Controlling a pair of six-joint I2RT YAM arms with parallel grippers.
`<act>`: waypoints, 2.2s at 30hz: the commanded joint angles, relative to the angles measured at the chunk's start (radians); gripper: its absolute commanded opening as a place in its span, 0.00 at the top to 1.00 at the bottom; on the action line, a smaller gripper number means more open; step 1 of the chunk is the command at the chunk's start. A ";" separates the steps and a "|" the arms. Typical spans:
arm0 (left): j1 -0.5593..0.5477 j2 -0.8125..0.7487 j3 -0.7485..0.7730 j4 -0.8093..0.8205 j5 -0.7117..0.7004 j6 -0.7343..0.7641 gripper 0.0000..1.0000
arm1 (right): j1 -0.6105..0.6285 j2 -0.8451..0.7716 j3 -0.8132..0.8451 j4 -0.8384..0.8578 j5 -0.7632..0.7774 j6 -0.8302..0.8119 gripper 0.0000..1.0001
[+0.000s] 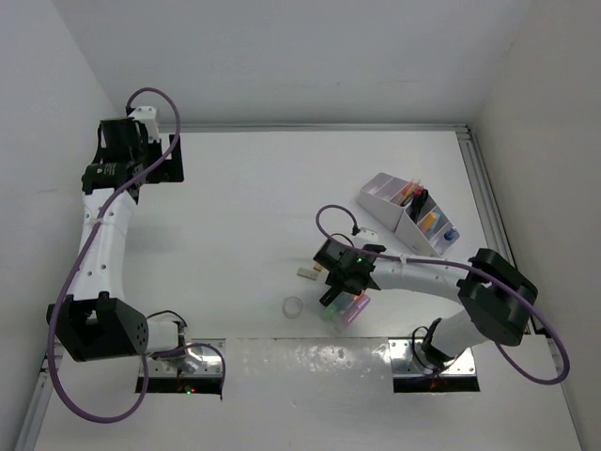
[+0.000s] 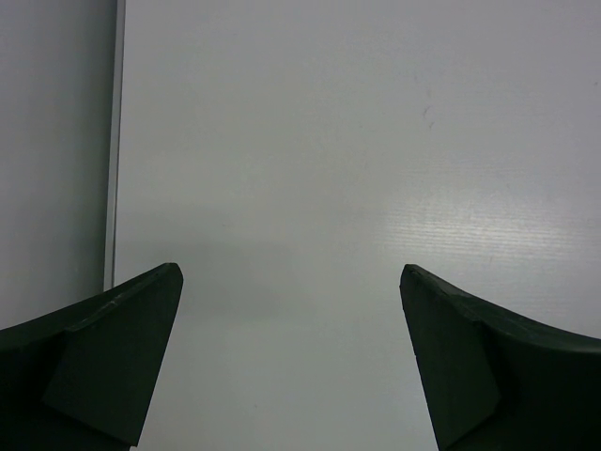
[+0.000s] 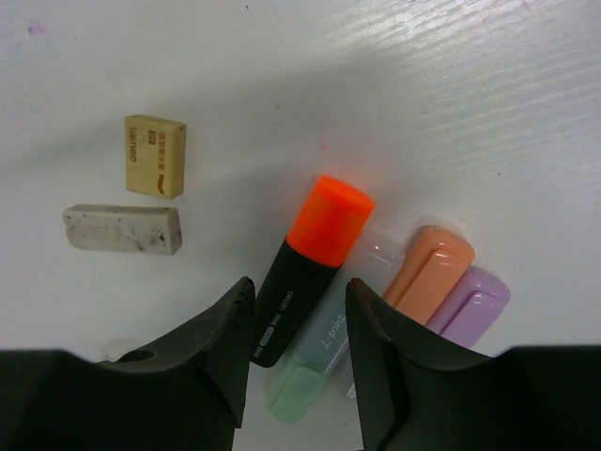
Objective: Sort the stationery into containers
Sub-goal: Pick up the pen from the center of the board, then place the pen in the storage box.
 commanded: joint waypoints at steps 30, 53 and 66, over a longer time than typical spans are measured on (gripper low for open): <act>-0.004 -0.017 0.000 0.035 -0.060 0.008 0.00 | -0.104 0.181 0.052 0.105 -0.002 -0.109 0.92; 0.065 0.098 0.135 -0.002 -0.053 0.005 0.00 | -0.722 -0.368 0.097 0.358 0.426 -0.823 1.00; 0.085 0.194 0.194 -0.011 -0.037 -0.001 0.00 | -0.868 -0.302 -0.049 0.493 0.357 -0.774 1.00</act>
